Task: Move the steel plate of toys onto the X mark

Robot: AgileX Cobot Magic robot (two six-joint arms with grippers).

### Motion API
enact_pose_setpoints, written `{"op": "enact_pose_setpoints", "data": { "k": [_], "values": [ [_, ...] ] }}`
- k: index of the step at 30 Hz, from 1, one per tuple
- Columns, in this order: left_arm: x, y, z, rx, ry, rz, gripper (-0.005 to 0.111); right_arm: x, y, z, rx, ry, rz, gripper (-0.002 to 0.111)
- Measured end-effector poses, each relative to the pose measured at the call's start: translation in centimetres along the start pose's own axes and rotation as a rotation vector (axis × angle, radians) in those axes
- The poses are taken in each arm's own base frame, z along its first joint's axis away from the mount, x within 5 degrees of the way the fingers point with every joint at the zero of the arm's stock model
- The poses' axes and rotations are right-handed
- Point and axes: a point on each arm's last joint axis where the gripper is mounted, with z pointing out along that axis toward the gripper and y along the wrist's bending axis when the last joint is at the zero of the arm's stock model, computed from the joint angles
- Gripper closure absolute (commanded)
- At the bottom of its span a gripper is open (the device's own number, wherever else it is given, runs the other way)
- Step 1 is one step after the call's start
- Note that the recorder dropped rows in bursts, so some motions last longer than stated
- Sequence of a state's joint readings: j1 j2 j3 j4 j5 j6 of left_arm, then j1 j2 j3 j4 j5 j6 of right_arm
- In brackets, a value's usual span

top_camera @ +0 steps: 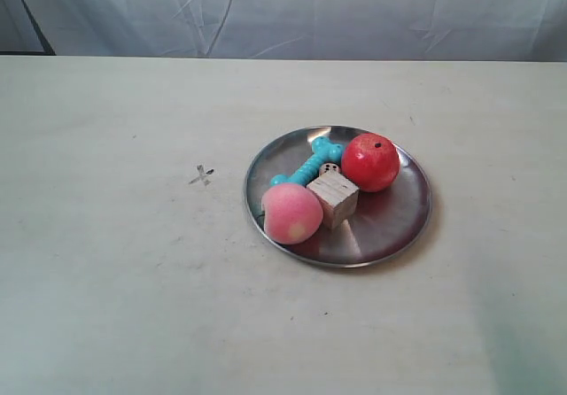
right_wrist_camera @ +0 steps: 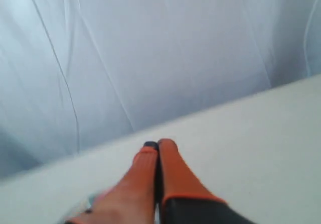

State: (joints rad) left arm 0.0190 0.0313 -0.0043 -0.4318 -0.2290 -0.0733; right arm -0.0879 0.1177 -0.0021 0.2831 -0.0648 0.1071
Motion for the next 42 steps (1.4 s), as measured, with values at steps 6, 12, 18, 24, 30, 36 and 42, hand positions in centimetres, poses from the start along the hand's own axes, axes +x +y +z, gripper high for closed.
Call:
{"op": "enact_pose_setpoints", "data": {
  "k": [6,12,18,24,30,36,42],
  "values": [
    [-1.0,-1.6,3.0,-0.070,0.244,-0.107,0.107,-2.5,-1.4,-0.4,0.069,-0.319,0.623,0.109],
    [-2.2,-4.6,12.7,-0.111,0.680,0.097,0.107,-3.0,0.6,1.4,0.061,-0.042,0.632,0.109],
    [3.6,-6.9,23.4,0.255,1.174,0.136,0.107,-5.8,4.3,9.5,0.115,0.609,0.217,0.109],
    [9.5,-5.6,28.4,0.341,1.347,0.009,0.107,-4.6,4.3,17.3,0.155,0.953,0.049,0.109],
    [13.6,-4.9,30.3,0.396,1.473,-0.105,0.107,-1.0,3.1,21.5,0.151,1.113,-0.008,0.094],
    [17.9,-7.4,30.6,0.533,1.573,-0.119,0.103,2.7,3.1,22.8,0.050,1.256,0.092,0.059],
    [21.2,-9.2,31.8,0.592,1.632,-0.043,0.077,5.0,3.1,23.5,0.005,1.321,0.195,0.054]
  ]
}}
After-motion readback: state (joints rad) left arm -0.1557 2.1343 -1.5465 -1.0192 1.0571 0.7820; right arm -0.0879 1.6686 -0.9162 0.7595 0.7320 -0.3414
